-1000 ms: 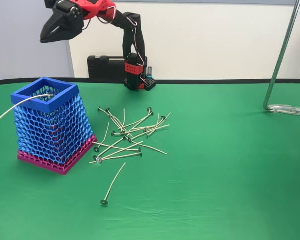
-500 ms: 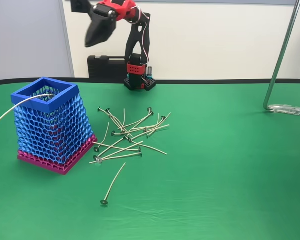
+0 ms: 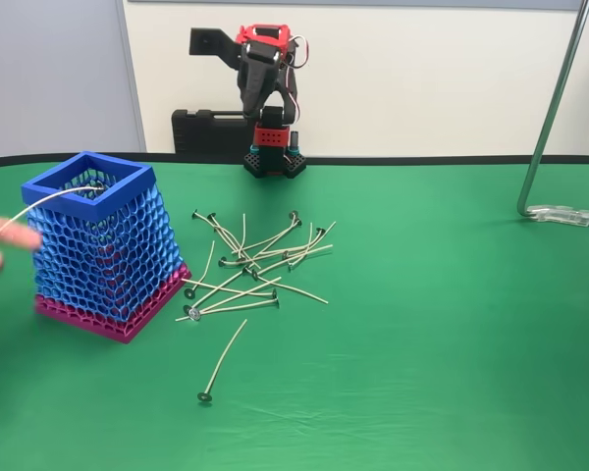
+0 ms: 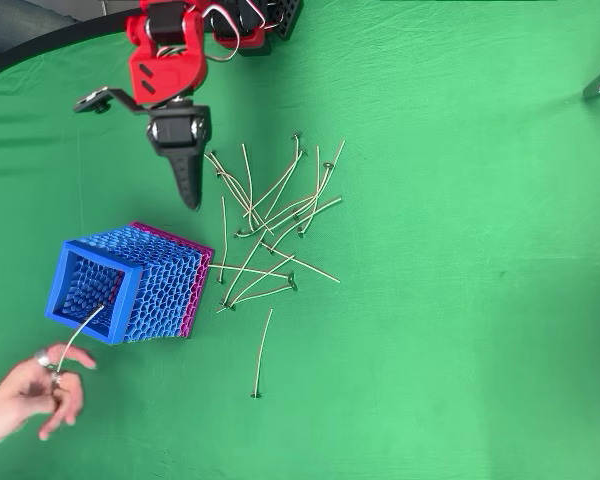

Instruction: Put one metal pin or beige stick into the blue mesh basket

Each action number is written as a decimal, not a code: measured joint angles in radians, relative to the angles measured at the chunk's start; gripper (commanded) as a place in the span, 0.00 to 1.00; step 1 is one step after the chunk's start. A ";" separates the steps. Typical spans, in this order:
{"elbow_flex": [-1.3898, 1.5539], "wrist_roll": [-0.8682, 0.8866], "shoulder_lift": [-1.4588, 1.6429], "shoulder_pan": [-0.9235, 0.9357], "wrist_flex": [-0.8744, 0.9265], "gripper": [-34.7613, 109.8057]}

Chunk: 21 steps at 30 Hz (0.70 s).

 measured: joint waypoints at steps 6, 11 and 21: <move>0.179 -0.012 0.172 -0.038 0.000 0.24; 0.319 -0.002 0.302 -0.063 0.025 0.24; 0.572 0.017 0.552 -0.120 0.140 0.24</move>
